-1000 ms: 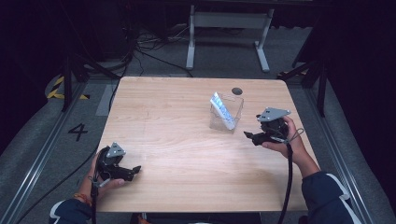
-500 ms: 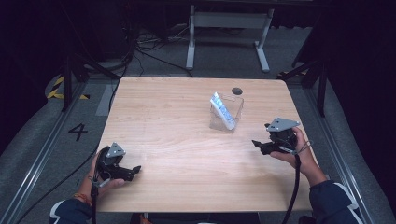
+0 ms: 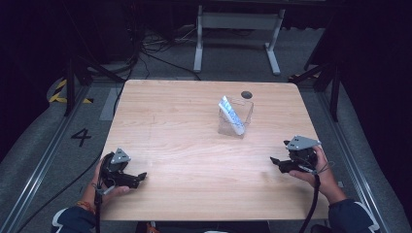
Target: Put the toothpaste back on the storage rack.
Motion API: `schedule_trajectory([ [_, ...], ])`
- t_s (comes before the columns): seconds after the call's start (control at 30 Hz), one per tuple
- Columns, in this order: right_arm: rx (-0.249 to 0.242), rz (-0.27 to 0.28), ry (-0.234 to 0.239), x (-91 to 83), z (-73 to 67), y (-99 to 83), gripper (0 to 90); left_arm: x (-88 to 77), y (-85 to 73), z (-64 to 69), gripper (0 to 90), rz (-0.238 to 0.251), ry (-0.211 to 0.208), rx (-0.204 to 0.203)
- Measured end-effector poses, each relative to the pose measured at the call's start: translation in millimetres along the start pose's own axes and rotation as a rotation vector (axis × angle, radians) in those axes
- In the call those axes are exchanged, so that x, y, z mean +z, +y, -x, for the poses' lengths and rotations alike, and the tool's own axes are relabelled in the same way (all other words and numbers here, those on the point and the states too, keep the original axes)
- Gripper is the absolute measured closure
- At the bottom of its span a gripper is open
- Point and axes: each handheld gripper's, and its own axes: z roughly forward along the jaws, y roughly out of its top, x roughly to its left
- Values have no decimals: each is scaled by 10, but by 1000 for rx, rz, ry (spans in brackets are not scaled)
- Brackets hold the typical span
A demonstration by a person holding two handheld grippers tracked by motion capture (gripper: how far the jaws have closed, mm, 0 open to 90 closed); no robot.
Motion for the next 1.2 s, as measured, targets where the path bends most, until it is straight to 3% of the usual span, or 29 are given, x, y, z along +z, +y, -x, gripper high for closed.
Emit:
schedule_trajectory([
  [0.43, 65, -3, 0, -97, 14, -427, 198, 0, 0, -1, 2, 0, 2, 2],
  [0.9, 200, 30, 27, -179, 47, -878, 162, -1, -3, -3, 3, 5, 6, 8],
  [1.1, 276, -1, 42, -181, 83, -924, 151, -2, -3, -3, 3, 4, 7, 10],
  [1.2, 275, -1, 42, -180, 82, -923, 150, -3, -5, -2, 3, 5, 7, 9],
])
